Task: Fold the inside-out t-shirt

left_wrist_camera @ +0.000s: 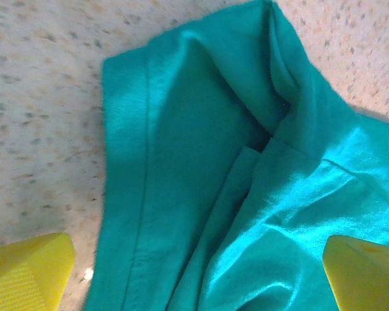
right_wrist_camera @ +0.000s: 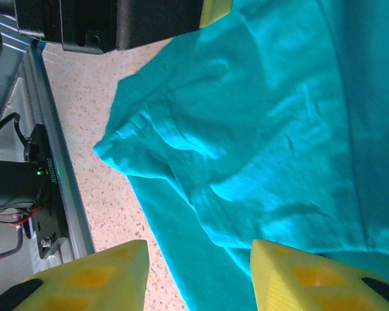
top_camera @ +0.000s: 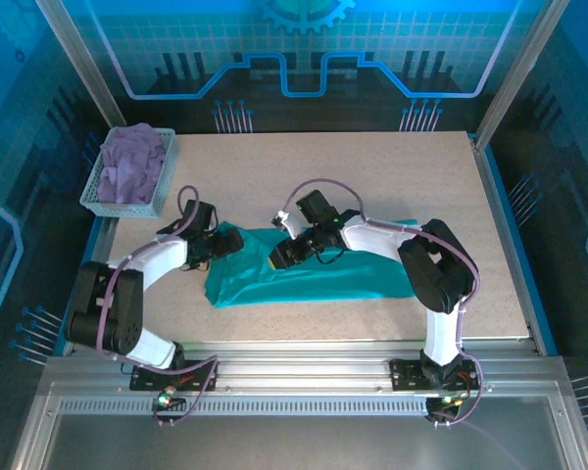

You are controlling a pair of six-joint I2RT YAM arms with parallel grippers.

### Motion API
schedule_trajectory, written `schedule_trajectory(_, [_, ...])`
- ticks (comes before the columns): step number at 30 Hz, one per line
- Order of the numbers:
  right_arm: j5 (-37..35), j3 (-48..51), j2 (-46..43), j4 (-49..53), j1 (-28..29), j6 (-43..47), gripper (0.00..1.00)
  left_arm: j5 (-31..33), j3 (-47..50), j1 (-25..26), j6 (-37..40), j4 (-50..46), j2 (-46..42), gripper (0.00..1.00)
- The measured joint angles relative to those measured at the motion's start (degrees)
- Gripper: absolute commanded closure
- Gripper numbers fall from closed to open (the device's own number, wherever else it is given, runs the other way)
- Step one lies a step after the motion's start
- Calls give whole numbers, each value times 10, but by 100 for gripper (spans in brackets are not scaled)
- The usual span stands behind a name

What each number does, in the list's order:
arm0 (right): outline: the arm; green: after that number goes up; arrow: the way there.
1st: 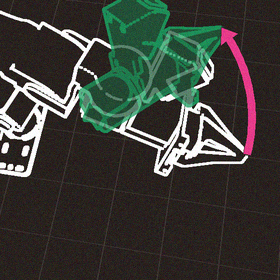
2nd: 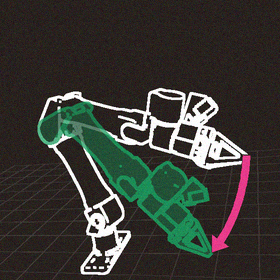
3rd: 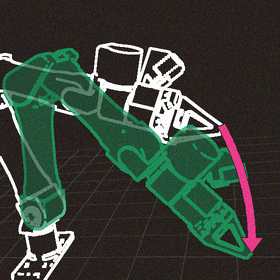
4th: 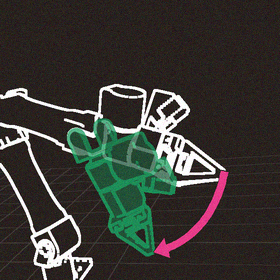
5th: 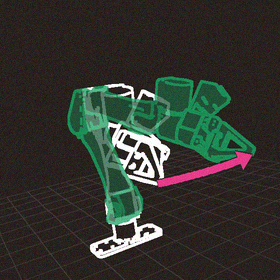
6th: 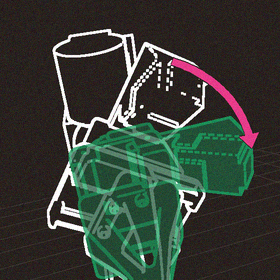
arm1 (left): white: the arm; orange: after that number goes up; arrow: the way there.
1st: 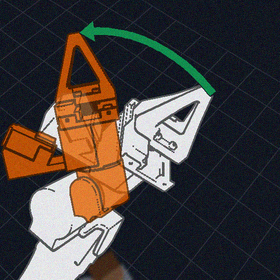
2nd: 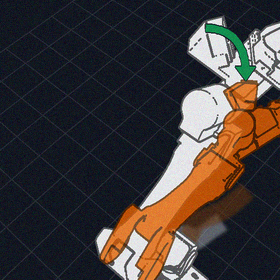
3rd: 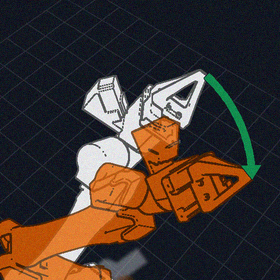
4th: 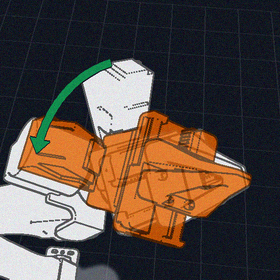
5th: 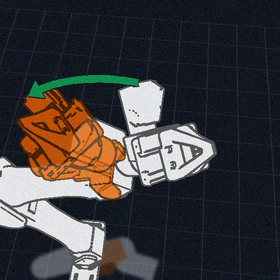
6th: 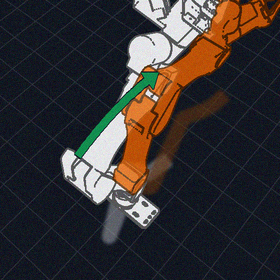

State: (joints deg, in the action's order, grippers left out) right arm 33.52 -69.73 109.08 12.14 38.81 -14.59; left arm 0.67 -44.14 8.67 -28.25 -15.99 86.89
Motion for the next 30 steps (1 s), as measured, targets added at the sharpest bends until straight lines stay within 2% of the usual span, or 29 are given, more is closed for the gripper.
schedule_trajectory(5, [0,30,-14,-7,-11,-4,55,20,-14,25,12,-7,32,4])
schedule_trajectory(10, [2,46,-38,-14,-25,-5,55,64,-15,56,14,-9,41,17])
schedule_trajectory(15, [1,54,-52,-20,-36,-7,56,63,-10,87,6,17,46,36])
schedule_trajectory(23, [1,58,-52,-26,-37,-10,57,54,-2,92,-6,41,48,71])
schedule_trajectory(25, [1,58,-52,-26,-37,-11,57,53,3,92,-10,50,48,81])
schedule_trajectory(27, [0,58,-52,-26,-38,-11,57,50,7,92,-11,57,48,97])
schedule_trajectory(28, [0,58,-52,-26,-38,-11,57,49,8,93,-13,61,47,100])
schedule_trajectory(30, [0,58,-52,-25,-39,-10,57,35,10,97,-13,71,45,100])
